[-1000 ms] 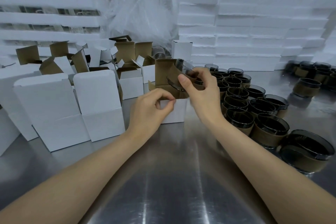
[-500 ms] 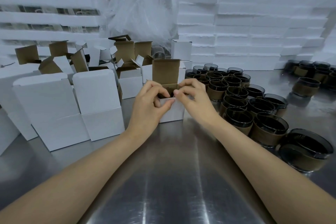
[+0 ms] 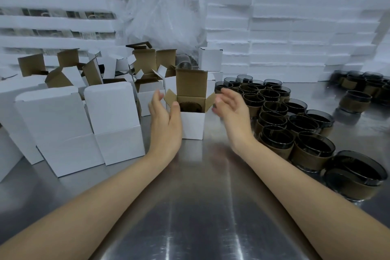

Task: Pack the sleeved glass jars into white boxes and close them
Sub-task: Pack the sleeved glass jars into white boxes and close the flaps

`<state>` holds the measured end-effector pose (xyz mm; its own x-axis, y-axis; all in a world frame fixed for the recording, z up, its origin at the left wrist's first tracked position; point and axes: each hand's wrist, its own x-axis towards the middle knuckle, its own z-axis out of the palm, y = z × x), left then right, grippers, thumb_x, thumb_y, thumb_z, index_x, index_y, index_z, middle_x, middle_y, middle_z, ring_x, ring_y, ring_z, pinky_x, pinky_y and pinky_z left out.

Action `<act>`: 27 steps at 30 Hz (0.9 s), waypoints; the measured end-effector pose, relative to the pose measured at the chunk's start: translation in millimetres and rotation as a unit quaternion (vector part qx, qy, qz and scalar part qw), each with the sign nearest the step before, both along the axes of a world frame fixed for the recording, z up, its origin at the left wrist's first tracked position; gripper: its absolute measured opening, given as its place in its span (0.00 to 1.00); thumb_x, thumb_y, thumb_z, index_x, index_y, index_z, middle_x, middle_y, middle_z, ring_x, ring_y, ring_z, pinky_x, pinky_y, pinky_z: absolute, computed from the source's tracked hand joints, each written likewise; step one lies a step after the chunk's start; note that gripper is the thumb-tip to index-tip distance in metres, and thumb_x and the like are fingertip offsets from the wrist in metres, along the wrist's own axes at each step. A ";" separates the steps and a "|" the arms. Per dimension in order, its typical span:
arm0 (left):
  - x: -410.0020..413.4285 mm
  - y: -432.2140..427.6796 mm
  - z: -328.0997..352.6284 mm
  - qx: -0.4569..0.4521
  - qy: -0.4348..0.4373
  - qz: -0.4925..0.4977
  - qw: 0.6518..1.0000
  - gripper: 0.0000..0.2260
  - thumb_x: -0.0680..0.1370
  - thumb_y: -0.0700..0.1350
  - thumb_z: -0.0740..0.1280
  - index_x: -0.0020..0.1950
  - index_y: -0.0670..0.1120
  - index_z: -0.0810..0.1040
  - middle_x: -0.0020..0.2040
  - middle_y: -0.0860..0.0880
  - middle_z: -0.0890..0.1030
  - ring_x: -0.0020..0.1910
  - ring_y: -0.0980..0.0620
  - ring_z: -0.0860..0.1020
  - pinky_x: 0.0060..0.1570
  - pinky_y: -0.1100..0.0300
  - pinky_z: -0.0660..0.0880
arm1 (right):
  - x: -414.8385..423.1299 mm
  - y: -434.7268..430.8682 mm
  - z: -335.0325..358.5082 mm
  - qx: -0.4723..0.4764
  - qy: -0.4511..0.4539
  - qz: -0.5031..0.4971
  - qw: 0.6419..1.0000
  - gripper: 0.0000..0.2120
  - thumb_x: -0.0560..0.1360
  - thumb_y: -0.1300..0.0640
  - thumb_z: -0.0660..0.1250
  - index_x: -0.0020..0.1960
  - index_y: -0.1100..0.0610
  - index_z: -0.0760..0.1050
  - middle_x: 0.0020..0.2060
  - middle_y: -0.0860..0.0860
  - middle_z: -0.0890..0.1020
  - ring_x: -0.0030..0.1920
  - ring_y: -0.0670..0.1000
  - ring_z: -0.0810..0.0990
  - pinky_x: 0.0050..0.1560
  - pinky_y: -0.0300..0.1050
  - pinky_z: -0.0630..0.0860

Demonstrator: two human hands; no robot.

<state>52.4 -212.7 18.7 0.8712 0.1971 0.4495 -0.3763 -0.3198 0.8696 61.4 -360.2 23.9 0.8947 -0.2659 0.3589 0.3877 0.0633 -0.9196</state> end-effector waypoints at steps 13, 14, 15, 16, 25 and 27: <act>12.0 9.8 -1.2 0.140 -0.009 -0.058 0.988 0.08 0.82 0.47 0.58 0.51 0.49 0.77 0.73 0.56 0.65 0.67 0.51 0.70 0.67 0.56 0.68 | -1.5 5.5 4.9 -0.055 0.028 0.108 0.992 0.26 0.77 0.67 0.61 0.69 0.44 0.67 0.58 0.45 0.78 0.56 0.43 0.78 0.59 0.49 0.75; 11.1 9.9 -0.7 0.134 -0.006 -0.066 0.989 0.08 0.82 0.47 0.58 0.50 0.50 0.76 0.74 0.56 0.65 0.69 0.52 0.68 0.68 0.55 0.67 | -1.9 4.9 5.4 -0.062 0.023 0.110 0.992 0.25 0.77 0.67 0.60 0.66 0.42 0.69 0.57 0.44 0.79 0.55 0.42 0.78 0.57 0.47 0.76; 10.8 10.3 -0.1 0.127 -0.006 -0.074 0.989 0.07 0.82 0.46 0.58 0.50 0.51 0.76 0.74 0.56 0.65 0.70 0.54 0.67 0.68 0.57 0.66 | -2.7 4.3 5.4 -0.066 0.020 0.111 0.991 0.23 0.77 0.67 0.61 0.63 0.41 0.71 0.56 0.44 0.79 0.55 0.41 0.78 0.56 0.46 0.76; 10.4 10.6 0.5 0.118 -0.007 -0.080 0.990 0.07 0.82 0.46 0.58 0.52 0.51 0.76 0.73 0.56 0.67 0.70 0.54 0.67 0.66 0.60 0.66 | -3.2 3.8 4.8 -0.068 0.018 0.107 0.992 0.21 0.77 0.66 0.61 0.61 0.43 0.72 0.56 0.44 0.78 0.55 0.41 0.78 0.56 0.46 0.76; 8.6 11.1 -2.9 0.047 0.008 -0.108 0.993 0.15 0.80 0.47 0.63 0.63 0.51 0.60 0.59 0.58 0.71 0.38 0.54 0.72 0.35 0.70 0.71 | -0.6 5.3 -2.1 -0.079 0.013 0.072 0.994 0.11 0.82 0.60 0.54 0.50 0.51 0.75 0.56 0.44 0.78 0.58 0.43 0.76 0.58 0.47 0.75; 6.2 11.5 -3.0 0.056 0.002 -0.131 0.990 0.17 0.80 0.46 0.63 0.66 0.51 0.60 0.57 0.58 0.70 0.39 0.53 0.71 0.39 0.68 0.71 | 0.0 2.8 -3.5 -0.065 0.013 0.092 0.994 0.09 0.81 0.53 0.56 0.52 0.51 0.76 0.55 0.42 0.78 0.60 0.43 0.75 0.60 0.47 0.74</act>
<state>58.6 -201.2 15.7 0.8880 -0.0874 0.4515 -0.4552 -0.3058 0.8362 61.4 -357.4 20.4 0.9331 -0.0504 0.3561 0.3571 0.0113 -0.9340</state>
